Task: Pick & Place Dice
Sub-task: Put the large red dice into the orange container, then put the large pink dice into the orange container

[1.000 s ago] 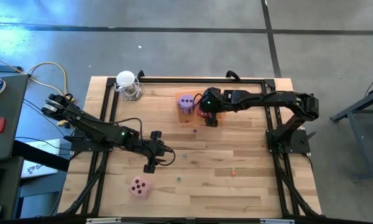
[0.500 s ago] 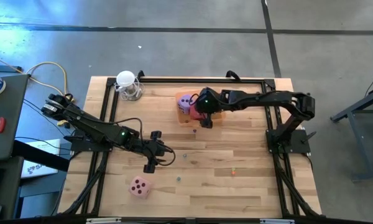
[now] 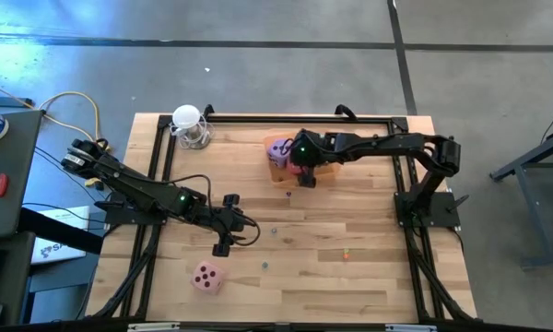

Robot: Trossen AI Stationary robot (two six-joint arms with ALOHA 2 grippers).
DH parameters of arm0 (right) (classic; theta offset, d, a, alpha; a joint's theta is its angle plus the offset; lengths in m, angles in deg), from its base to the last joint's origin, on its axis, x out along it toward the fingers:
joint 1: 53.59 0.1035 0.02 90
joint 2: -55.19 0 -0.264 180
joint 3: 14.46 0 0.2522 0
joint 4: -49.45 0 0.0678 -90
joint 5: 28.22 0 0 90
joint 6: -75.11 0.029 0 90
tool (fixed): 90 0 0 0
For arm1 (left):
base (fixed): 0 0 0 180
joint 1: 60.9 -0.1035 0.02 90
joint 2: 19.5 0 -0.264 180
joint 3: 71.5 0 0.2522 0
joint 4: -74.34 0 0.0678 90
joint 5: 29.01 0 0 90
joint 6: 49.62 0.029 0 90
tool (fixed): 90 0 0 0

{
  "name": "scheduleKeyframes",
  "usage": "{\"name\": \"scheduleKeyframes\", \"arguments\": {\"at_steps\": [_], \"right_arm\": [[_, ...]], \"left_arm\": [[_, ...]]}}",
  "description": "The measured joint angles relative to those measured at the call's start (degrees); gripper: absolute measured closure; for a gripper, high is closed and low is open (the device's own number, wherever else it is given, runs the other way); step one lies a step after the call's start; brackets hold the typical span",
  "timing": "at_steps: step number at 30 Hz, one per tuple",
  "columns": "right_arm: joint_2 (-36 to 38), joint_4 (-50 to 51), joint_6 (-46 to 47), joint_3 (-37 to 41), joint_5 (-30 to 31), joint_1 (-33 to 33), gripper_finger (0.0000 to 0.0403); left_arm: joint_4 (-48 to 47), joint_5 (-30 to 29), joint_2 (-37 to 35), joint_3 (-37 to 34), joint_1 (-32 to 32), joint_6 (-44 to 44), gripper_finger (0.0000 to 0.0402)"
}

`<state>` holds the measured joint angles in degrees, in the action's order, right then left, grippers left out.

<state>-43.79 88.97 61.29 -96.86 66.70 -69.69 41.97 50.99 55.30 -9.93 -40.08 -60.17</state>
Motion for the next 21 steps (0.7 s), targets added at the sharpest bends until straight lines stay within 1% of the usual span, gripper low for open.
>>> {"name": "scheduleKeyframes", "arguments": {"at_steps": [2, 4, 7, 12, 17, 21], "right_arm": [[0.00, -3.02, 0.04, 0.02, -2.09, 0.32, 0.0003], [0.00, -5.54, 0.04, 0.01, -2.57, 0.67, 0.0003], [0.00, -6.84, 0.04, 0.00, -3.01, 0.78, 0.0003], [0.00, -9.83, 0.04, 0.00, -6.57, 0.71, 0.0003], [0.00, -12.58, -0.51, 0.00, -7.08, 0.76, 0.0003], [0.25, -13.68, -2.06, 0.00, -8.91, 1.80, 0.0003]], "left_arm": [[0.00, -0.02, 0.00, 0.00, 0.00, 0.00, 0.0201], [0.00, -0.02, 0.00, 0.00, -0.01, 0.00, 0.0201], [0.00, -0.02, 0.00, 0.00, 0.00, -0.11, 0.0201], [-0.02, -0.02, 0.00, 0.00, 0.00, -0.12, 0.0201], [-0.03, -0.04, 0.00, 0.00, 0.00, -0.13, 0.0201], [-0.04, -0.04, 0.00, 0.00, -0.02, -0.14, 0.0201]]}}
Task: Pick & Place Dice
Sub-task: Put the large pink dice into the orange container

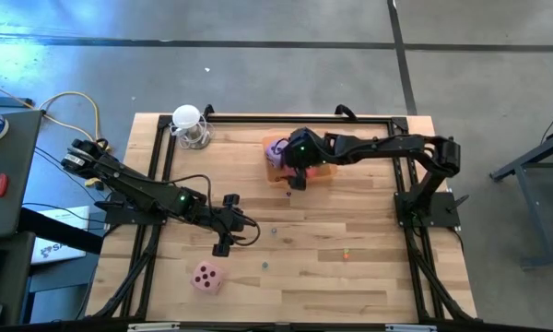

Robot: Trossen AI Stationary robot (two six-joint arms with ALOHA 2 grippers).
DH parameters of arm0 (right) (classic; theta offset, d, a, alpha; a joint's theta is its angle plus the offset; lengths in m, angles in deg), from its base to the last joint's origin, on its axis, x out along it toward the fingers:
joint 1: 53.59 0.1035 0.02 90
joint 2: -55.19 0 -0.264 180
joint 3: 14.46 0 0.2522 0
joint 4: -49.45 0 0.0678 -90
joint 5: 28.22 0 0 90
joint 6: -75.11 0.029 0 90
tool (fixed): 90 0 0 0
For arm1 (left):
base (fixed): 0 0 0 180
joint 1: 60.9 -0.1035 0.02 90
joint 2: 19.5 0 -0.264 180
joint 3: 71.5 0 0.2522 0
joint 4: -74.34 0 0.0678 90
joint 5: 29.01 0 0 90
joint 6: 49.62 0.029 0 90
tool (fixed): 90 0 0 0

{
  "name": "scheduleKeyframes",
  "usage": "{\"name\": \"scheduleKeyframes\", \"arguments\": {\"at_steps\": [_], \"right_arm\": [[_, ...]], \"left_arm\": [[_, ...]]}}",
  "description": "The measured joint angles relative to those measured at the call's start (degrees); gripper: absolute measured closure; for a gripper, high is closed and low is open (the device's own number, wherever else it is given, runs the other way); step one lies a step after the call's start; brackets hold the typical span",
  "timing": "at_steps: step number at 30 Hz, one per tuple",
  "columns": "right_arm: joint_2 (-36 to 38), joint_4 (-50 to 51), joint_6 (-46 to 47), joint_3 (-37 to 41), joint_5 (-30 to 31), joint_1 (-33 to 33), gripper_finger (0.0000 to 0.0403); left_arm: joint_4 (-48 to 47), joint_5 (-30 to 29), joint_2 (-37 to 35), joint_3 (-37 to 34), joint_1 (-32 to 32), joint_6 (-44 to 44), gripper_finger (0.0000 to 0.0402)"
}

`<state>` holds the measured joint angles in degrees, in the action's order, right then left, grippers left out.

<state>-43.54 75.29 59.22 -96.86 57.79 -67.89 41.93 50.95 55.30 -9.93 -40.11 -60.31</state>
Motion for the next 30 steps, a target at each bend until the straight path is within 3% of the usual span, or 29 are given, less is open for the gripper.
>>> {"name": "scheduleKeyframes", "arguments": {"at_steps": [3, 11, 21, 30], "right_arm": [[1.52, 1.04, -0.67, 0.00, 0.57, 1.57, 0.0003], [8.68, 12.02, 4.62, 0.00, 12.24, 9.66, 0.0003], [15.87, 32.38, 27.40, -0.01, 23.89, 25.81, 0.0003], [15.71, 37.70, 48.58, 0.04, 45.03, 45.62, 0.0003]], "left_arm": [[-0.13, 0.00, 0.00, 0.00, 0.01, -0.01, 0.0201], [-0.77, 0.04, 0.00, 0.00, 0.01, -0.35, 0.0201], [-0.48, 0.13, 0.00, 0.00, 0.00, -4.47, 0.0201], [1.34, 0.17, 0.00, 0.00, 0.01, -8.67, 0.0201]]}}
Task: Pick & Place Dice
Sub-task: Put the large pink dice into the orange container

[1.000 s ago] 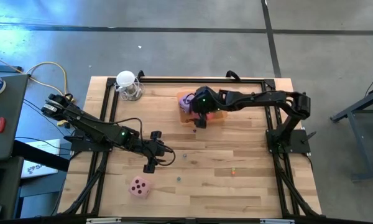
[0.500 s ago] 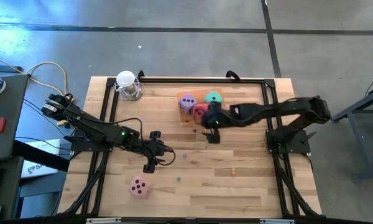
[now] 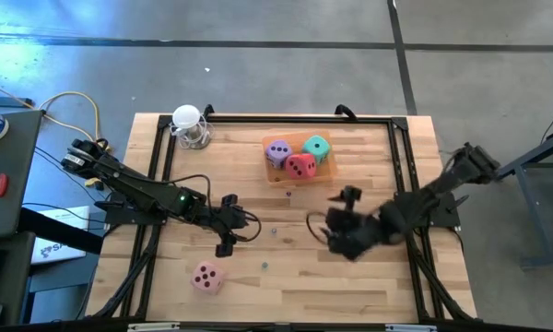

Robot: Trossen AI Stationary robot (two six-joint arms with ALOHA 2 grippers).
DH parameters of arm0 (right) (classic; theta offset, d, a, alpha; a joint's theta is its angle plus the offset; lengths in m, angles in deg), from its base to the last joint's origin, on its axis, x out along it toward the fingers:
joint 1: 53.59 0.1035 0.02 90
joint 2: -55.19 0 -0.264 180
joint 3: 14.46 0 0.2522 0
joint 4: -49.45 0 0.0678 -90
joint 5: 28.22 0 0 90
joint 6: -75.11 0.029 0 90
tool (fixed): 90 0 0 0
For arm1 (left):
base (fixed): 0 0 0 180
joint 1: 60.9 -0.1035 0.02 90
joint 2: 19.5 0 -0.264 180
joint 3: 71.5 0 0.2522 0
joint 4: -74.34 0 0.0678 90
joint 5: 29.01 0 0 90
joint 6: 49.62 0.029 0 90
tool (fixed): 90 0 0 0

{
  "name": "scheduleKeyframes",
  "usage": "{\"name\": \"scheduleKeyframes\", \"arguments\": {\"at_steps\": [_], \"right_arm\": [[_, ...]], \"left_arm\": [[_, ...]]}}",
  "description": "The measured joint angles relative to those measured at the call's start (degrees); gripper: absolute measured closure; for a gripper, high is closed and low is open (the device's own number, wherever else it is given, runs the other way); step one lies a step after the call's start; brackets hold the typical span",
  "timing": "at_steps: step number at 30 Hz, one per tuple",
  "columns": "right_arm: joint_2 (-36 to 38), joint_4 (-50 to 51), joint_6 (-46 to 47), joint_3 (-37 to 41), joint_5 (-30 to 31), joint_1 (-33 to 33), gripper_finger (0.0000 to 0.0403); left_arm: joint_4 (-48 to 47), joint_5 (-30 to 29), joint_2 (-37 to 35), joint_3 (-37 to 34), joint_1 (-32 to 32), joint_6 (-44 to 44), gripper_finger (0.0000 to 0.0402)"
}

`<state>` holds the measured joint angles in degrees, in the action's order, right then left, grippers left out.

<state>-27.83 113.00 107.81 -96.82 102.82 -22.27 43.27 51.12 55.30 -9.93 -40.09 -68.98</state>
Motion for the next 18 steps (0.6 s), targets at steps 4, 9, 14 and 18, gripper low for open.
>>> {"name": "scheduleKeyframes", "arguments": {"at_steps": [4, 9, 14, 18], "right_arm": [[-1.97, -1.53, 0.43, 0.00, 9.56, 6.55, 0.0003], [-2.69, -2.11, 0.67, 0.00, 12.93, 9.11, 0.0003], [-2.69, -2.10, 1.95, 0.00, 13.07, 9.08, 0.0003], [-2.69, -2.10, 2.00, 0.00, 13.07, 9.04, 0.0003]], "left_arm": [[0.92, -0.13, 0.00, 0.00, -0.01, 0.00, 0.0201], [2.17, -0.11, 0.02, 0.00, -0.01, 0.96, 0.0201], [4.99, -0.16, 0.02, 0.00, 0.01, 4.53, 0.0201], [6.88, -1.85, 0.02, 0.00, 0.43, 6.02, 0.0201]]}}
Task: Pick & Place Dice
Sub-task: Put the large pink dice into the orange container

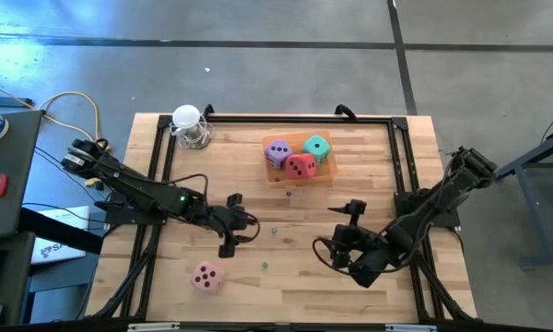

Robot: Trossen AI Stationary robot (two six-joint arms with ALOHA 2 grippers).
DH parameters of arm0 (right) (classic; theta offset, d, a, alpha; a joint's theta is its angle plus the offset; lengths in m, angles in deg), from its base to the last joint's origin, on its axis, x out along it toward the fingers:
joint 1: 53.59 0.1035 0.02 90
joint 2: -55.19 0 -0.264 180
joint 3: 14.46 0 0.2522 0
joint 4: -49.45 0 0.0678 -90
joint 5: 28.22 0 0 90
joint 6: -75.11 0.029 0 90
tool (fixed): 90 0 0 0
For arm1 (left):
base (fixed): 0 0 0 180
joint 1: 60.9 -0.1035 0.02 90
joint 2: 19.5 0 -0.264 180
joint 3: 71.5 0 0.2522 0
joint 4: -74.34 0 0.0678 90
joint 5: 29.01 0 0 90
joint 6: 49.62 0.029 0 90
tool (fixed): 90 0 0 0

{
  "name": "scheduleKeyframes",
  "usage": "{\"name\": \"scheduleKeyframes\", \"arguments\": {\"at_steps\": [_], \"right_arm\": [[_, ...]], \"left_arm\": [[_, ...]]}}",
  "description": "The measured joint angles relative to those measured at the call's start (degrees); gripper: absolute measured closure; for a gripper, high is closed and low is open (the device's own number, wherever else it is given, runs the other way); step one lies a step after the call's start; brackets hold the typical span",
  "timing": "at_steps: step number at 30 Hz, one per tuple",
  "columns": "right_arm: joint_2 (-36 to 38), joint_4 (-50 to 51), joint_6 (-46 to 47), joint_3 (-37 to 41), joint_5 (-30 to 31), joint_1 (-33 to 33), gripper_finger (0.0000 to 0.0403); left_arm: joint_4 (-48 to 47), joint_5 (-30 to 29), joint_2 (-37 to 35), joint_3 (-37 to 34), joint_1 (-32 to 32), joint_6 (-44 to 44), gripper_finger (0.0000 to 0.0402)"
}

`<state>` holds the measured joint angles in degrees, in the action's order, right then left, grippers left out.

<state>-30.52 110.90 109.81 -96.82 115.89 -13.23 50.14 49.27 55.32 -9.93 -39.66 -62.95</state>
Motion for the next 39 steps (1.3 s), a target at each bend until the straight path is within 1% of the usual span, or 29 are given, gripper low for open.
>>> {"name": "scheduleKeyframes", "arguments": {"at_steps": [3, 5, 8, 11, 13, 16, 18, 20, 24, 34, 37, 39], "right_arm": [[0.00, 0.00, 0.02, 0.00, -0.02, 0.02, 0.0003], [0.00, 0.00, 0.02, 0.00, 0.00, 0.02, 0.0003], [0.00, -0.02, 0.02, 0.00, -0.02, 0.00, 0.0003], [0.00, -0.02, 0.02, 0.00, -0.01, 0.00, 0.0003], [0.00, -0.02, 0.02, 0.00, -0.01, 0.00, 0.0003], [0.00, -0.02, 0.02, 0.00, -0.02, 0.00, 0.0003], [0.00, -0.02, 0.02, 0.00, -0.02, 0.00, 0.0003], [-0.02, -0.02, 0.02, 0.00, -0.02, 0.00, 0.0003], [-0.02, -0.04, 0.20, 0.00, -0.02, 0.00, 0.0003], [-0.02, -0.02, 0.24, 0.00, -0.04, 0.00, 0.0003], [-0.02, -0.02, 0.23, 0.00, -0.04, 0.00, 0.0003], [-0.04, -0.02, 0.23, 0.00, -0.05, 0.00, 0.0003]], "left_arm": [[0.98, -3.95, 0.00, 0.00, 1.11, 0.48, 0.0195], [0.84, -7.13, 0.00, 0.00, 2.15, 0.56, 0.0181], [0.88, -11.92, 0.00, 0.00, 3.99, 0.60, 0.0149], [0.91, -20.43, 0.00, 0.00, 6.02, -3.14, 0.0113], [0.76, -23.93, 0.00, 0.00, 7.08, -3.09, 0.0095], [0.70, -23.22, 0.00, 0.00, 8.51, 0.93, 0.0080], [0.66, -21.82, 0.00, 0.00, 9.37, 4.01, 0.0076], [1.00, -22.33, 0.00, 0.00, 10.23, 5.65, 0.0076], [1.96, -27.61, 0.00, 0.00, 11.72, 5.02, 0.0075], [1.97, -28.02, 1.63, 0.00, 14.35, 6.43, 0.0075], [1.93, -31.19, 2.41, 0.00, 14.35, 5.88, 0.0075], [2.03, -32.19, 2.68, 0.00, 14.28, 6.23, 0.0075]]}}
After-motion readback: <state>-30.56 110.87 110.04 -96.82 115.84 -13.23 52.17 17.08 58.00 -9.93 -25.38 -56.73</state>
